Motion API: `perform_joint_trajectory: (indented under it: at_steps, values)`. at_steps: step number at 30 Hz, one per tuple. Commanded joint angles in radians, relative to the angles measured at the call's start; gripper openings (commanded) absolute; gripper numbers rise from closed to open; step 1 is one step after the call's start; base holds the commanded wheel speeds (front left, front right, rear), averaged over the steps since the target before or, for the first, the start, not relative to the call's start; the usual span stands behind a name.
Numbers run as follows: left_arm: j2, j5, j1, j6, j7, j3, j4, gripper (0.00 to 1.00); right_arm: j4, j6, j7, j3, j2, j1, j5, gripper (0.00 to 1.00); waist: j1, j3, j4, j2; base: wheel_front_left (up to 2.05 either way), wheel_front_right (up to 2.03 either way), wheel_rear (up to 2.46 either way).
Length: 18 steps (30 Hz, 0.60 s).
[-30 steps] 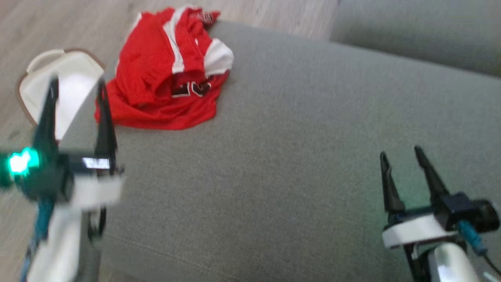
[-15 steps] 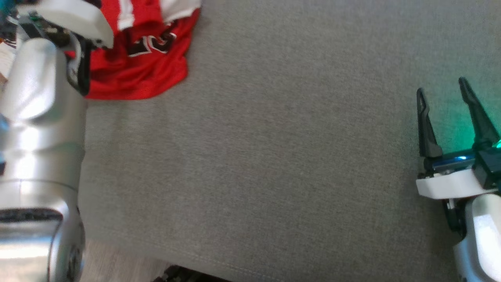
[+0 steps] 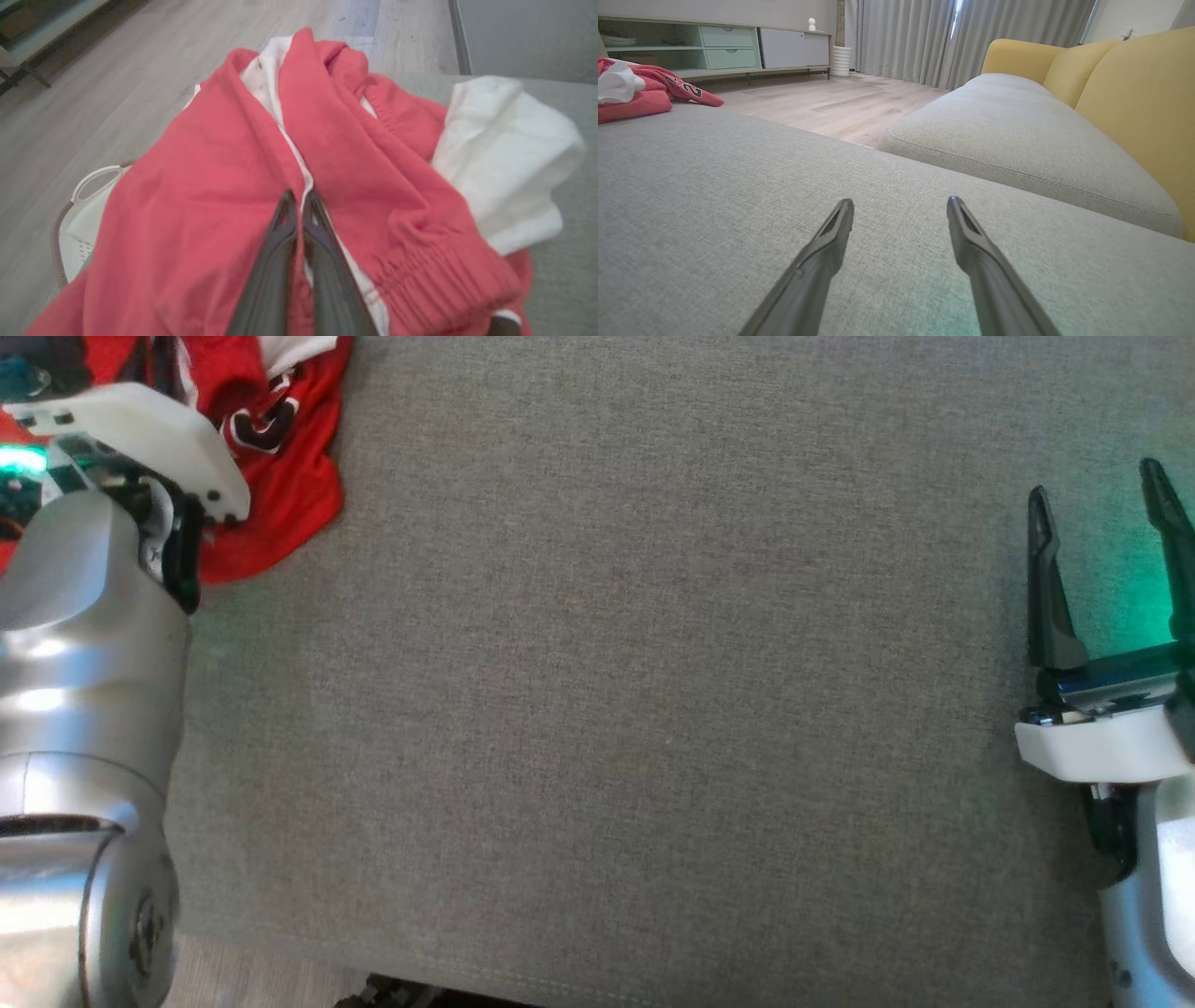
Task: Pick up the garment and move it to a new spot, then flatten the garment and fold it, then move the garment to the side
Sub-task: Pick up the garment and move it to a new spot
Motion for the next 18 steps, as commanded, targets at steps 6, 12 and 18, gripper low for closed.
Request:
perform_joint_trajectory:
  at_steps: [6,12,18]
  values:
    - [0.103,0.039,-0.085,-0.01,-0.146,-0.037,-0.031,0.0,-0.006,0.007,-0.005,0.029,0.026,0.018,0.002,1.0,-0.0001,-0.063,0.003,0.0001,0.0,0.0,0.0]
    - [0.167,0.109,-0.163,-0.006,-0.198,-0.11,-0.066,0.0,0.019,0.007,-0.005,0.043,0.074,0.029,0.02,1.0,-0.0001,-0.188,-0.038,0.0001,0.0,0.0,0.0]
    - [0.201,0.171,-0.228,-0.015,-0.211,-0.192,-0.118,0.0,0.037,0.007,-0.005,0.05,0.115,0.048,0.042,1.0,-0.0001,-0.306,-0.11,0.0001,0.0,0.0,0.0]
